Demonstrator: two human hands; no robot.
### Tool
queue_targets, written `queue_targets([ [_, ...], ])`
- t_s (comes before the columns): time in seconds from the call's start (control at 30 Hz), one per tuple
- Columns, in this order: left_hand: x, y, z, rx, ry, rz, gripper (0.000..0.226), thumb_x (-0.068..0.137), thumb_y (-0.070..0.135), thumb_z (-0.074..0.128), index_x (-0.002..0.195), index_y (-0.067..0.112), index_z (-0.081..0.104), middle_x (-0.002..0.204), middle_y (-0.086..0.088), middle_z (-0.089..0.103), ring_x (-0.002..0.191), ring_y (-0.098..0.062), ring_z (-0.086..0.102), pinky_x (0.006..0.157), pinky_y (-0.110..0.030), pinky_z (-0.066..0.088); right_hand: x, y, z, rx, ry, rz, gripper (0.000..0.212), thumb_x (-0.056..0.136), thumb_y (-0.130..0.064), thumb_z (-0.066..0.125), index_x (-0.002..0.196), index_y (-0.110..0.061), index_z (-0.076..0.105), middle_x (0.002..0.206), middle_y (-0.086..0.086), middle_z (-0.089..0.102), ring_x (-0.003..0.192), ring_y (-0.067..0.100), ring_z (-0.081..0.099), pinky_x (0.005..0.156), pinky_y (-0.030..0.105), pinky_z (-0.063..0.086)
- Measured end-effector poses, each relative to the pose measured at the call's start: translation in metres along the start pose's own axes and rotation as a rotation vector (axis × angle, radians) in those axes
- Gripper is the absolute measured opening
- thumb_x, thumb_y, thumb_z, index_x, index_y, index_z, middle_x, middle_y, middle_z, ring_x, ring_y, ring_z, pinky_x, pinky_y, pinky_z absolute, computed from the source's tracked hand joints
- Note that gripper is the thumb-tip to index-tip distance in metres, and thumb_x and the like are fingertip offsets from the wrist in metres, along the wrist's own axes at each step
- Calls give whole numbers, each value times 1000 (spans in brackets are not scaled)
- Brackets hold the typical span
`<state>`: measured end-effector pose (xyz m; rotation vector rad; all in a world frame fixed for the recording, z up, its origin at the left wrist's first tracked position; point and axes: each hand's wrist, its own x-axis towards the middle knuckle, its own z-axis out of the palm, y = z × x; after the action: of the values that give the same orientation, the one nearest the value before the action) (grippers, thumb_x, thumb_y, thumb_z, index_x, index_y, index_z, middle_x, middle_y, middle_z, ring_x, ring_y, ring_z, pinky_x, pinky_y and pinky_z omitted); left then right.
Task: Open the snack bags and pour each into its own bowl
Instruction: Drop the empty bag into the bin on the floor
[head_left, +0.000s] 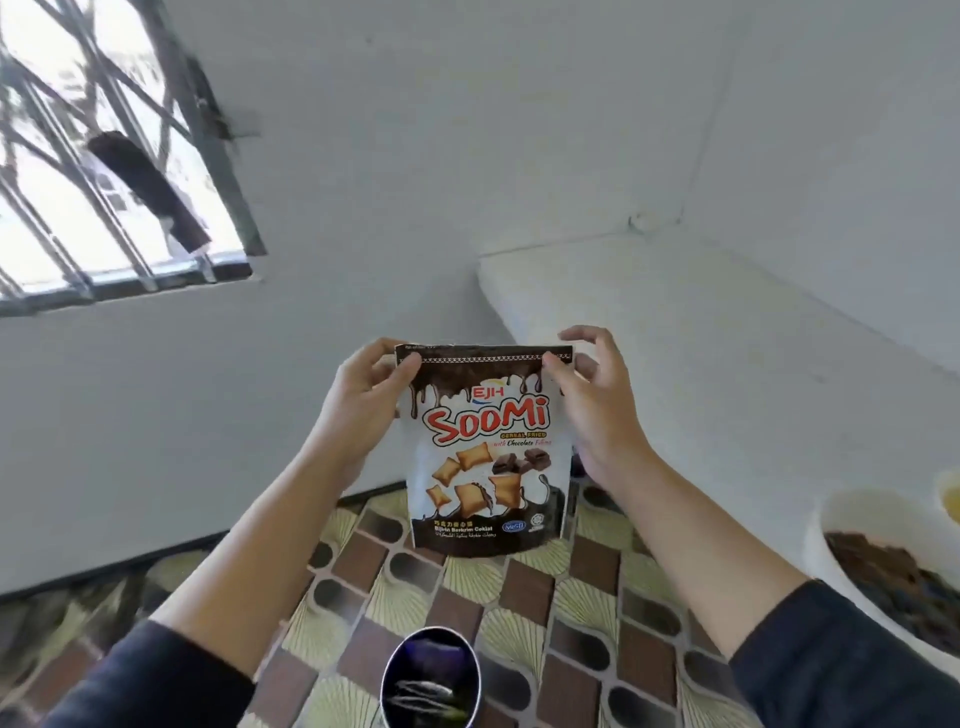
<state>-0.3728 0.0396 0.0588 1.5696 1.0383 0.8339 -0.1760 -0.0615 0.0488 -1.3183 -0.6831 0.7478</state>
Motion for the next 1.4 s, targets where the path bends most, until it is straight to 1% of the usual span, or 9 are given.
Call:
queue_targets([
  [0.17, -16, -61, -55, -53, 147, -90, 15, 103, 19, 57, 113, 24, 47, 93, -12, 76, 80, -27, 77, 67, -38, 64, -14, 68, 70, -69, -88, 47, 18, 102, -12, 53, 98, -30, 56, 106, 17, 67, 92, 30, 73, 69, 45, 63],
  [0.27, -19, -100, -73, -35, 175, -169, 3, 103, 15, 56, 104, 16, 59, 94, -7, 75, 80, -19, 77, 58, -29, 62, -13, 108, 93, -93, -95, 136, 15, 100, -9, 56, 96, -19, 67, 101, 9, 72, 93, 25, 74, 70, 41, 63],
  [0.43, -20, -200, -73, 7, 130, -351, 20, 102, 9, 58, 103, 21, 74, 101, -7, 72, 94, -18, 74, 61, -22, 59, -6, 201, 102, -176, -109, 216, 16, 96, -5, 60, 98, -17, 71, 102, 3, 73, 95, 17, 72, 70, 26, 60],
  [0.67, -17, -383, -39, 19, 153, -455, 21, 102, 8, 56, 103, 17, 75, 109, 5, 71, 86, -5, 71, 58, -9, 52, 3, 401, 84, -329, -214, 229, 23, 93, -3, 65, 91, -25, 72, 100, -4, 74, 94, 13, 72, 69, 27, 61],
  [0.8, -32, -491, -19, 0, 140, -556, 20, 102, 10, 57, 102, 19, 74, 106, -5, 73, 77, -1, 74, 59, -15, 55, -19, 509, 67, -389, -273, 286, 24, 89, 2, 67, 89, -21, 73, 99, -3, 74, 92, 12, 72, 64, 24, 60],
  [0.9, -49, -557, -6, 4, 108, -638, 16, 101, 10, 58, 102, 18, 72, 106, -10, 73, 76, -2, 74, 57, -14, 55, -43, 580, 49, -504, -324, 318, 26, 84, 3, 73, 83, -22, 75, 93, -6, 74, 88, 13, 71, 66, 32, 63],
  [1.0, -59, -603, 10, -6, 64, -686, 17, 102, 10, 57, 107, 18, 70, 108, -14, 72, 75, -2, 74, 55, -13, 54, -57, 627, 32, -608, -344, 309, 22, 83, -1, 76, 87, -22, 78, 96, -14, 72, 95, 3, 66, 78, 19, 57],
  [1.23, -64, -641, 40, -151, 111, -710, 16, 97, 10, 63, 107, 20, 71, 116, -16, 68, 85, -25, 78, 77, -50, 64, -53, 649, 12, -680, -315, 246, 21, 85, 5, 71, 91, -14, 78, 92, -20, 66, 89, -11, 59, 73, 1, 46],
  [1.4, -37, -629, 38, -233, 172, -636, 15, 98, 4, 58, 104, 9, 71, 114, -14, 70, 86, -23, 77, 84, -60, 60, -30, 640, 22, -625, -279, 193, 19, 85, 4, 72, 89, -14, 77, 98, -8, 72, 94, -1, 65, 70, 8, 53],
])
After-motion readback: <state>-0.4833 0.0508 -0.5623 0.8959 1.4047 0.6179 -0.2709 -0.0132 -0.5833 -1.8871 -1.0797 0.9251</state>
